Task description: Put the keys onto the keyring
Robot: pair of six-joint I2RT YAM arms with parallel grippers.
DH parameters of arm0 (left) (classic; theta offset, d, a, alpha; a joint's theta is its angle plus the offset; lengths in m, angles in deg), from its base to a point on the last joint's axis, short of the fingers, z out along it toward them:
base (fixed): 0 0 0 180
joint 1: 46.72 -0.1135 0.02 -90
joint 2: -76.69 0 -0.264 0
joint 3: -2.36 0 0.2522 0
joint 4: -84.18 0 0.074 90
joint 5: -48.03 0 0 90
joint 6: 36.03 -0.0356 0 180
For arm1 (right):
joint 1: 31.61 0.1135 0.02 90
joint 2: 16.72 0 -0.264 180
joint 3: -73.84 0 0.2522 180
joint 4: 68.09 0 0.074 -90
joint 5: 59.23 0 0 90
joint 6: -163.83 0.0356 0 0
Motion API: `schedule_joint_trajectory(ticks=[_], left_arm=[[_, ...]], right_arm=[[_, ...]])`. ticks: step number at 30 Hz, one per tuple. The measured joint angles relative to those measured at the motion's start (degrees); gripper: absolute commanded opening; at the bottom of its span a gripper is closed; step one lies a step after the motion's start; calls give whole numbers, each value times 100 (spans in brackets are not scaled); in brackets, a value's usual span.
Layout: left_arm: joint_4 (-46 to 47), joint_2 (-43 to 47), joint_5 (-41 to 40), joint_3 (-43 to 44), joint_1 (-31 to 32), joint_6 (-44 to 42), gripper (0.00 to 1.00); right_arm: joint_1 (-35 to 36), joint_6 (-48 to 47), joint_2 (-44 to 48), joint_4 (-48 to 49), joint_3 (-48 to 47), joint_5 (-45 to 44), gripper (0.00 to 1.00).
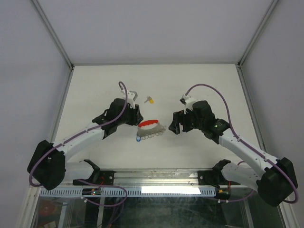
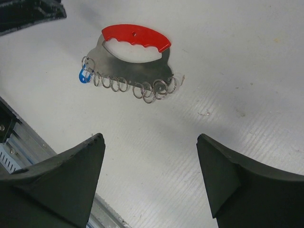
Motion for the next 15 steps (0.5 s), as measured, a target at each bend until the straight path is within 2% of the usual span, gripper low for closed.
schedule_joint_trajectory(ticks=[7, 15], left_arm=[[-26, -1663, -61, 1683, -260, -647, 33], [-175, -3493, 590, 3005, -970, -1276, 35]], right_arm=[[0, 146, 236, -11, 11, 2, 80], [0, 365, 586, -85, 24, 9, 79]])
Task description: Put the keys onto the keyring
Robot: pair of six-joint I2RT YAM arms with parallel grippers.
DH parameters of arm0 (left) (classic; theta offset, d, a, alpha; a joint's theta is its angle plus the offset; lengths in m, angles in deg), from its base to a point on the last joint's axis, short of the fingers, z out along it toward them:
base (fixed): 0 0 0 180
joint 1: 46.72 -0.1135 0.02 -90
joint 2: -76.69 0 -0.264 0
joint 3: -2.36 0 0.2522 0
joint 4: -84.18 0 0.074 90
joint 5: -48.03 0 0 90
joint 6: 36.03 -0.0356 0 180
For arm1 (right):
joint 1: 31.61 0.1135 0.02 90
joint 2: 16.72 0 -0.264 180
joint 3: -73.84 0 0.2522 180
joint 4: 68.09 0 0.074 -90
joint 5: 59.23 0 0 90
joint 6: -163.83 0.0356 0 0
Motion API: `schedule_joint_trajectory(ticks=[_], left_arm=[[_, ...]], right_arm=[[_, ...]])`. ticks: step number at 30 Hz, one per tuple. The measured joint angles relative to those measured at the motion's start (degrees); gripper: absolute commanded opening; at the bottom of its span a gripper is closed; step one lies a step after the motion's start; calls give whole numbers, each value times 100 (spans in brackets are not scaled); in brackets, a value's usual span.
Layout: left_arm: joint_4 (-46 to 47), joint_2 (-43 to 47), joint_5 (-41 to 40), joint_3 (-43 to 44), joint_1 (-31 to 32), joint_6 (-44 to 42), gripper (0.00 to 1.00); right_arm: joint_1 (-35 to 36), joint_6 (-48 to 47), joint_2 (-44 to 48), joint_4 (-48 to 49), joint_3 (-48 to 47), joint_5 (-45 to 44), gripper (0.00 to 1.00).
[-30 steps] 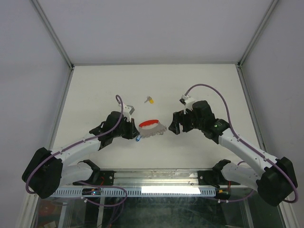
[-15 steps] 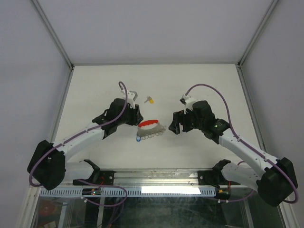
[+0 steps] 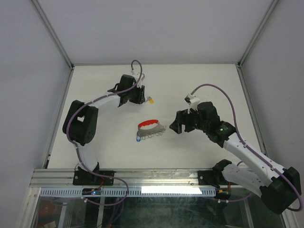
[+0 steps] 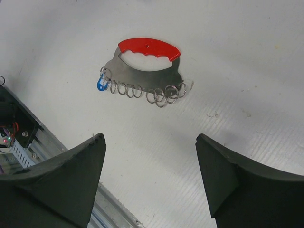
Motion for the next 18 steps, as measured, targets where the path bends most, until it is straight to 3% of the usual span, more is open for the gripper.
schedule_joint_trajectory(ticks=[9, 18], left_arm=[[-83, -1421, 826, 1062, -341, -695, 41], [-140, -1823, 1174, 1665, -446, -986, 43]], right_arm=[[0, 160, 11, -13, 0, 74, 78], [2, 249, 74, -122, 0, 131, 78]])
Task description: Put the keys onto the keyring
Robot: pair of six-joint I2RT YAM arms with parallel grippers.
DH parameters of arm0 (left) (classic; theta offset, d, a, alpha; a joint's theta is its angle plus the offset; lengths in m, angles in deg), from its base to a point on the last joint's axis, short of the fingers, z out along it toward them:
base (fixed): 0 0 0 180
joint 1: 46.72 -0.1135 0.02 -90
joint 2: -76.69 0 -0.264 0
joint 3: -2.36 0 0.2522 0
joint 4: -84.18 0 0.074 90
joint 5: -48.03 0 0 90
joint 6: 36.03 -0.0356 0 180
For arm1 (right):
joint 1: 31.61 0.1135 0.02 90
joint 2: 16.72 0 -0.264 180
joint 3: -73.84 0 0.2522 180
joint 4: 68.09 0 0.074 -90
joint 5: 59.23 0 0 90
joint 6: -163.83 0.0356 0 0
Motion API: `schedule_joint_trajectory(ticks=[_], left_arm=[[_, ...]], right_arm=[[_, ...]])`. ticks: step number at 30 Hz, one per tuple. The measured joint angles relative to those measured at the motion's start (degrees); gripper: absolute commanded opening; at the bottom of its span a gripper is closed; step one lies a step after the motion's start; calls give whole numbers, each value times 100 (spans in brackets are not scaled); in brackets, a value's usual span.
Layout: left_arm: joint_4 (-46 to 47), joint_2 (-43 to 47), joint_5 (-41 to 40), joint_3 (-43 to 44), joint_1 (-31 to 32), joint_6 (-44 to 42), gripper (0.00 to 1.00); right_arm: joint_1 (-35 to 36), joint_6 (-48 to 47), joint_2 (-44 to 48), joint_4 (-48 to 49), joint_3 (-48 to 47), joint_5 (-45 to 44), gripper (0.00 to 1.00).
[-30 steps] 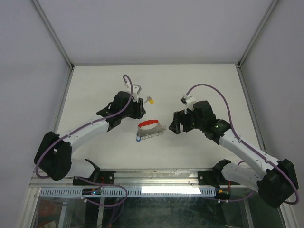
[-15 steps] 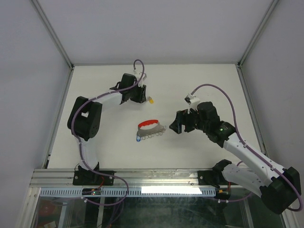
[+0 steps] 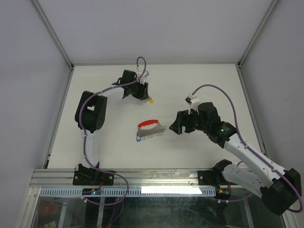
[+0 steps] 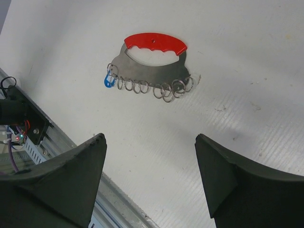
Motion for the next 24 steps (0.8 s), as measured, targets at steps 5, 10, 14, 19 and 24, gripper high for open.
schedule_joint_trajectory(ticks=[5, 10, 14, 19, 24], left_arm=[[28, -227, 286, 155, -2, -85, 40], [74, -376, 533, 302, -2, -111, 30], [122, -476, 634, 398, -2, -109, 16], [138, -507, 752, 400, -2, -98, 0], [142, -507, 833, 402, 0, -90, 0]], right_arm=[[-2, 39, 85, -7, 0, 0, 78], [-2, 70, 140, -31, 0, 7, 77], [-2, 74, 192, -50, 2, 15, 77], [0, 81, 273, -52, 9, 15, 77], [-2, 116, 284, -72, 94, 17, 77]])
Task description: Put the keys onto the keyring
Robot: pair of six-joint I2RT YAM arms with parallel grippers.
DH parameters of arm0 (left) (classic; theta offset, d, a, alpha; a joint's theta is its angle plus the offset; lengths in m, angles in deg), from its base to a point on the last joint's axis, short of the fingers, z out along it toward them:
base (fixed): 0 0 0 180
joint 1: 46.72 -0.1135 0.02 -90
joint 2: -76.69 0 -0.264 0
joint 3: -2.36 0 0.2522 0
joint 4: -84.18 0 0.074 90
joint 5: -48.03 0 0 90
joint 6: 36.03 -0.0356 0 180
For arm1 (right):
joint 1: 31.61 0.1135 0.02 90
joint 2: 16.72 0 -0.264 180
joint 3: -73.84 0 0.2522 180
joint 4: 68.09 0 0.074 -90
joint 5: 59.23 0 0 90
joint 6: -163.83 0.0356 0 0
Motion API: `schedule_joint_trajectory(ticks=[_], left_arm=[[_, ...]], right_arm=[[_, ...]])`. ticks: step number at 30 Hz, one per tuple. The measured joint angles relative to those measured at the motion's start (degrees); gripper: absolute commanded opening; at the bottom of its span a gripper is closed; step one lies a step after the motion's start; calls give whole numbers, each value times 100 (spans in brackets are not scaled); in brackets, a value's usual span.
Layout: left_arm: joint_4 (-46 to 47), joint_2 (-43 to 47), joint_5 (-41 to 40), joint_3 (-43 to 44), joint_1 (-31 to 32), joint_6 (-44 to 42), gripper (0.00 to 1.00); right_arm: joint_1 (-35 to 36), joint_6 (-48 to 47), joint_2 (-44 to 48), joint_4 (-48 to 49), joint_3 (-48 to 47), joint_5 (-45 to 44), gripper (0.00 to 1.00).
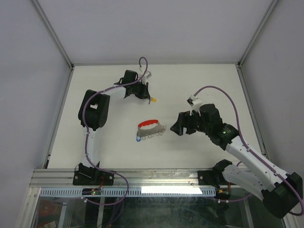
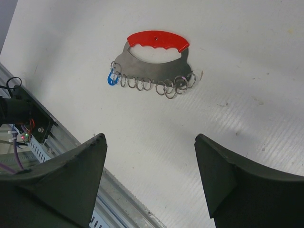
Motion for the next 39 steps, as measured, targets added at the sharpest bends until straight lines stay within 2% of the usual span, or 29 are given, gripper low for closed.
schedule_joint_trajectory(ticks=[6, 10, 15, 20, 23, 27, 39], left_arm=[[-46, 114, -4, -48, 17, 7, 0], [-109, 660, -136, -310, 210, 35, 0], [-39, 1690, -457, -697, 1095, 136, 0], [450, 2347, -503, -1316, 2216, 442, 0], [592, 2293, -614, -1567, 2806, 581, 0], [756, 1908, -627, -1670, 3265, 769, 0], [988, 1287, -988, -1775, 3486, 894, 0]], right_arm=[[0, 15, 7, -57, 0, -9, 76], [2, 55, 170, -190, 0, -271, 76], [2, 258, 981, -396, -2, -1244, 76], [0, 544, 1980, -931, -129, -2715, 76], [0, 603, 2524, -1207, -306, -3445, 76], [0, 599, 2771, -1338, -575, -3893, 76], [0, 603, 2686, -1637, -623, -3978, 76]])
